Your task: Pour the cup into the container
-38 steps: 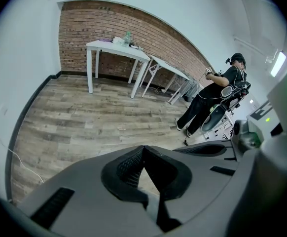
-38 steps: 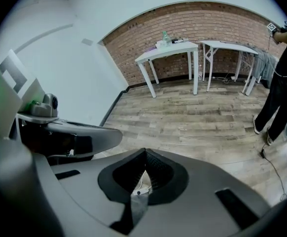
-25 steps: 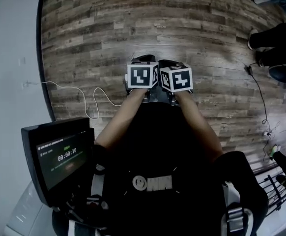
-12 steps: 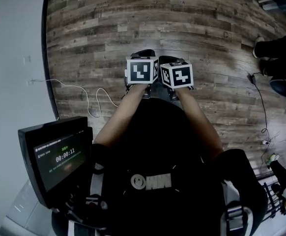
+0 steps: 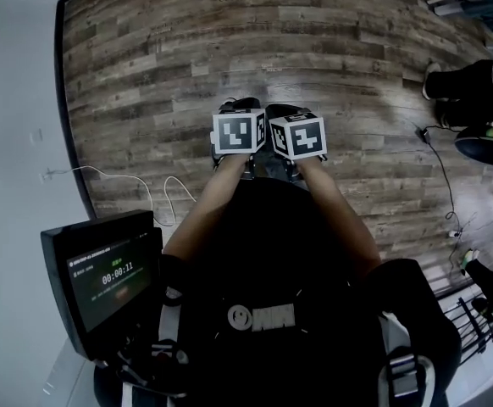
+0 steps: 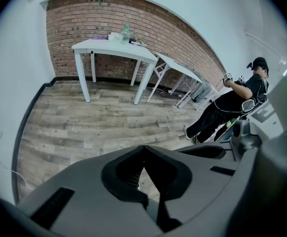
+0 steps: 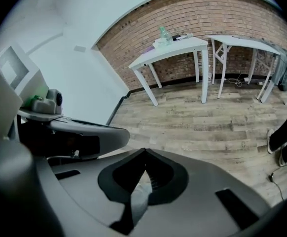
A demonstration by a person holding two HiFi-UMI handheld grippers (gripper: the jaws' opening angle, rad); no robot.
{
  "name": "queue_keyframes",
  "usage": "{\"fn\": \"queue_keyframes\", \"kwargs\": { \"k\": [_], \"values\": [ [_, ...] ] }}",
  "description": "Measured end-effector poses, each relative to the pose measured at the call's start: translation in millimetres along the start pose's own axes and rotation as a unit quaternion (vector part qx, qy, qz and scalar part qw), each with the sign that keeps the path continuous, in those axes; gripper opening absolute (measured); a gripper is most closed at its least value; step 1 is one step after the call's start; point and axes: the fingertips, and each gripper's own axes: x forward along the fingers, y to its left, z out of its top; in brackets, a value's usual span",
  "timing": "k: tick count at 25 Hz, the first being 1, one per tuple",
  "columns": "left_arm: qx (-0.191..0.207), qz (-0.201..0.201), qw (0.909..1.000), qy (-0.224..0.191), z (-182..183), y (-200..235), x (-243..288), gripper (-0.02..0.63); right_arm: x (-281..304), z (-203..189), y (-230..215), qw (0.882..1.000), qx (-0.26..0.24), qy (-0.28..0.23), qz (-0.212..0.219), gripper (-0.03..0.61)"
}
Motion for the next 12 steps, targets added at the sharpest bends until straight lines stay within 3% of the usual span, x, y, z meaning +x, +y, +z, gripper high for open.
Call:
{"fn": "queue_keyframes", "kwargs": {
  "k": [12],
  "values": [
    [-0.039, -0.025, 0.9989, -0.008, 82.8, 104.4, 5.8, 0.0, 74.7, 99.9, 40.9, 0.998, -0.029, 0.031, -0.034, 0.005]
  ]
}}
